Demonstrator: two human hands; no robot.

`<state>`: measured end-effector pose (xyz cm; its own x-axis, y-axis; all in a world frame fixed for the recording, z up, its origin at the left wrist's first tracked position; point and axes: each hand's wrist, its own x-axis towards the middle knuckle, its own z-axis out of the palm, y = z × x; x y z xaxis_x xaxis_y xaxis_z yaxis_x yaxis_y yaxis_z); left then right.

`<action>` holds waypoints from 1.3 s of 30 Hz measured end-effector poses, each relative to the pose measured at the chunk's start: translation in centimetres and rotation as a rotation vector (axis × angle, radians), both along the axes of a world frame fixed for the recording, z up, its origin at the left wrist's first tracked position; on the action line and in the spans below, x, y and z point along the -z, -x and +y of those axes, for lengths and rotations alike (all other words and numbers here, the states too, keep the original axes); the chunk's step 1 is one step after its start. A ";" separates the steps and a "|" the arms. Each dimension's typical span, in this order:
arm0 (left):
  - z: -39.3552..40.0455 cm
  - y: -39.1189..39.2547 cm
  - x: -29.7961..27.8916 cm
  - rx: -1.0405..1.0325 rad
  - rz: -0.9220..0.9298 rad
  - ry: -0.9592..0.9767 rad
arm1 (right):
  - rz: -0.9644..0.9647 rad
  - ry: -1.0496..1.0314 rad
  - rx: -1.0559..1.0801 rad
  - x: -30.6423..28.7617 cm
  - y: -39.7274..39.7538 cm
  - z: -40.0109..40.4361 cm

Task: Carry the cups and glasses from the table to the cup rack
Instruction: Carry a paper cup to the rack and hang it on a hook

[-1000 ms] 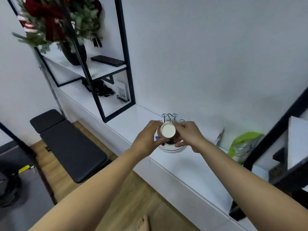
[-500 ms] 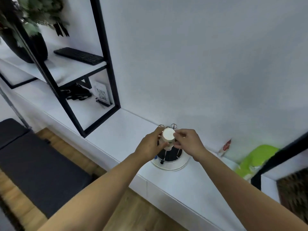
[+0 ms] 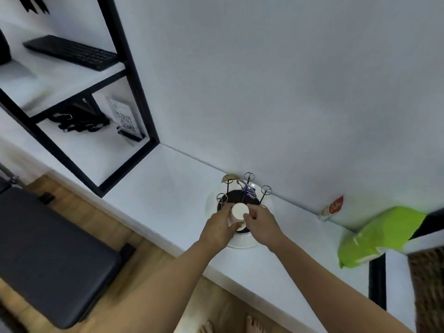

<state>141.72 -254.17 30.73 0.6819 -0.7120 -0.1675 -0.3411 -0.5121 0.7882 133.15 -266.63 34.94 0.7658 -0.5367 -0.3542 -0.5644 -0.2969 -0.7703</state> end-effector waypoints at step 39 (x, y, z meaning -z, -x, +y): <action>-0.8 -9.8 -26.0 0.063 -0.604 -0.134 | -0.274 0.329 -0.194 -21.6 -6.9 -2.7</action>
<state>151.53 -254.97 56.74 0.6413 -0.7537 0.1438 -0.7398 -0.5577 0.3764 140.01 -269.30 56.57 0.9045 -0.4246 0.0406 -0.2631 -0.6303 -0.7304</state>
